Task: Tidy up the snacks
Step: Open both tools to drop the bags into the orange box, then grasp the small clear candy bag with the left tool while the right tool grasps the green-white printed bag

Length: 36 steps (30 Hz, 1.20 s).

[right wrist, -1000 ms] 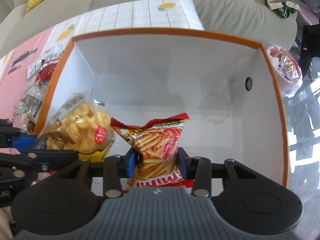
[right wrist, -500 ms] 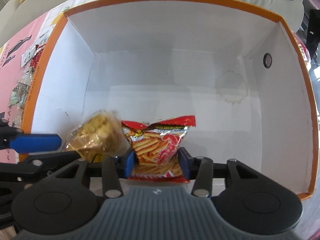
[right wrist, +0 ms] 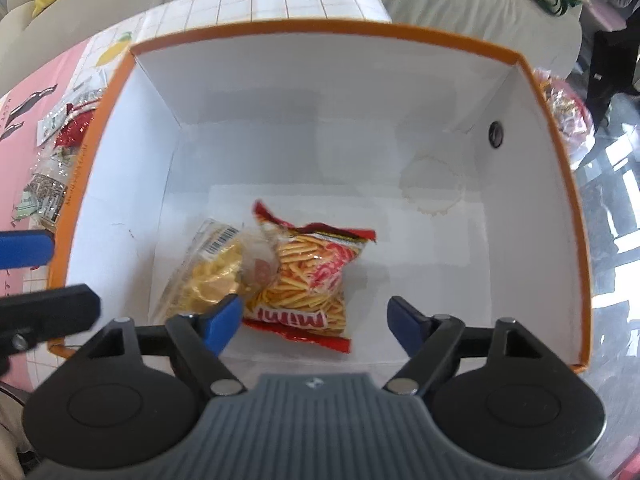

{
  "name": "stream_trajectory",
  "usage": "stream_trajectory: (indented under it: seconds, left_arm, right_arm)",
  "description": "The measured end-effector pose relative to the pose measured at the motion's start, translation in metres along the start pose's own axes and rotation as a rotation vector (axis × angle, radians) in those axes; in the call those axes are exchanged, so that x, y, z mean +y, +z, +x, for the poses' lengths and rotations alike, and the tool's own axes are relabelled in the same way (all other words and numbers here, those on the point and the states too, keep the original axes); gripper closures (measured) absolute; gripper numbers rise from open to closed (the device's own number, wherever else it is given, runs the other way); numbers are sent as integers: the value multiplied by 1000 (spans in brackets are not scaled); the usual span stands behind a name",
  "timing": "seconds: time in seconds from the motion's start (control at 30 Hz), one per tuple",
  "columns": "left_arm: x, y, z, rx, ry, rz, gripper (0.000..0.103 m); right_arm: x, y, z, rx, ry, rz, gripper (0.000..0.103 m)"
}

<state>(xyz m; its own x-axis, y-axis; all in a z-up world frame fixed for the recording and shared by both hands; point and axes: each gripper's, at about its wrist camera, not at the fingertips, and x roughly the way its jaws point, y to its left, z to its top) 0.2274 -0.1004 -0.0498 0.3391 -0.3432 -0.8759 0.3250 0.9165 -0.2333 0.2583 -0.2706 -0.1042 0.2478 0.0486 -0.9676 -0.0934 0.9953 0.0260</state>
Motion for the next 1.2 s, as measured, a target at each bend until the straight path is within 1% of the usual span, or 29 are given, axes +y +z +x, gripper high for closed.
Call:
stream_trajectory:
  seconds: [0.17, 0.2, 0.23, 0.43, 0.53, 0.73, 0.8, 0.9, 1.03, 1.13, 1.2]
  left_arm:
    - [8, -8, -23, -55, 26, 10, 35]
    - [10, -10, -27, -66, 32, 12, 35]
    - [13, -12, -32, -76, 38, 13, 35]
    - [32, -26, -56, -129, 69, 21, 35]
    - [45, -34, -62, -142, 89, 15, 35]
    - [80, -55, -71, -148, 144, 4, 35]
    - [92, -62, -72, -143, 165, -6, 35]
    - [114, -73, -73, -141, 209, -25, 35]
    - [142, -88, -73, -132, 237, -58, 35]
    - [160, -96, -71, -126, 235, -80, 35]
    - [167, -100, -67, -121, 220, -84, 35]
  right_arm:
    - [9, -8, -26, -100, -46, 21, 24]
    - [12, -11, -32, -124, -50, 26, 18]
    - [15, -14, -40, -159, -51, 32, 16]
    - [41, -30, -79, -340, -68, 49, 16]
    - [58, -39, -95, -430, -52, 60, 16]
    - [104, -52, -111, -544, -61, 12, 16]
    - [117, -56, -111, -561, -55, 5, 16]
    - [140, -58, -109, -567, -18, -18, 16]
    - [170, -63, -100, -555, 22, -88, 18]
    - [190, -68, -88, -539, 27, -160, 24]
    - [200, -70, -79, -523, 23, -196, 30]
